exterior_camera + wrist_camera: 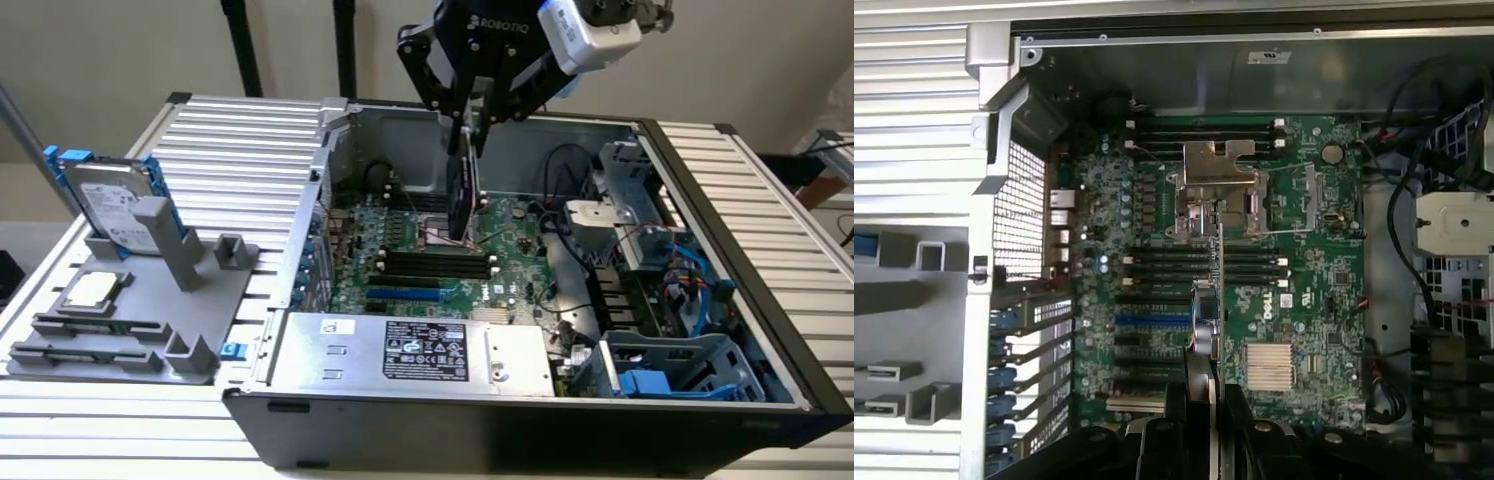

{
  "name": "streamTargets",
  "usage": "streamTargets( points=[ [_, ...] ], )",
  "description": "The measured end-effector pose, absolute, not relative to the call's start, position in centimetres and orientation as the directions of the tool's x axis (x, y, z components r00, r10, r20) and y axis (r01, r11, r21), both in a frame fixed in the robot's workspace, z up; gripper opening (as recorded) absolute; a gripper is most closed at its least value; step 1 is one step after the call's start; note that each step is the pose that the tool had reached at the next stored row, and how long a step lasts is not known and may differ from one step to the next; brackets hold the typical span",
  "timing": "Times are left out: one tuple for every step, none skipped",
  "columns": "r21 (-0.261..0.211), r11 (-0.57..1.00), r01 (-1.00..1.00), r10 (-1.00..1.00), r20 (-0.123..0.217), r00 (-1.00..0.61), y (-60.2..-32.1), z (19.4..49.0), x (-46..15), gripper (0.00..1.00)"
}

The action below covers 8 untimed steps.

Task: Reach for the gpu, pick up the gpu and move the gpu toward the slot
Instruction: 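Pick up the gpu and move the gpu toward the slot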

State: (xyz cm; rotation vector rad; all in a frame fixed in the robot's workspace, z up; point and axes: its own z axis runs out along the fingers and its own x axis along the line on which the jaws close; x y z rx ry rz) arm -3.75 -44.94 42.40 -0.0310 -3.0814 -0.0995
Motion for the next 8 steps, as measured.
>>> streamTargets(
  points=[
    [0.064,0.998,0.022,0.018,0.059,-0.998,-44.8,42.3,-3.6,0.26],
    [0.064,0.998,0.022,0.018,0.058,-0.998,-44.7,42.2,-3.4,0.26],
    [0.064,0.998,0.021,0.018,0.057,-0.998,-44.6,42.0,-3.2,0.26],
    [0.064,0.998,0.021,0.018,0.056,-0.998,-44.5,41.9,-3.0,0.26],
    [0.064,0.998,0.021,0.018,0.054,-0.998,-44.3,41.8,-2.8,0.26],
    [0.064,0.998,0.021,0.018,0.052,-0.998,-44.1,41.8,-2.7,0.26],
    [0.064,0.998,0.021,0.018,0.05,-0.999,-43.9,41.7,-2.6,0.26],
    [0.064,0.998,0.021,0.018,0.047,-0.999,-43.8,41.6,-2.4,0.26]
  ],
)
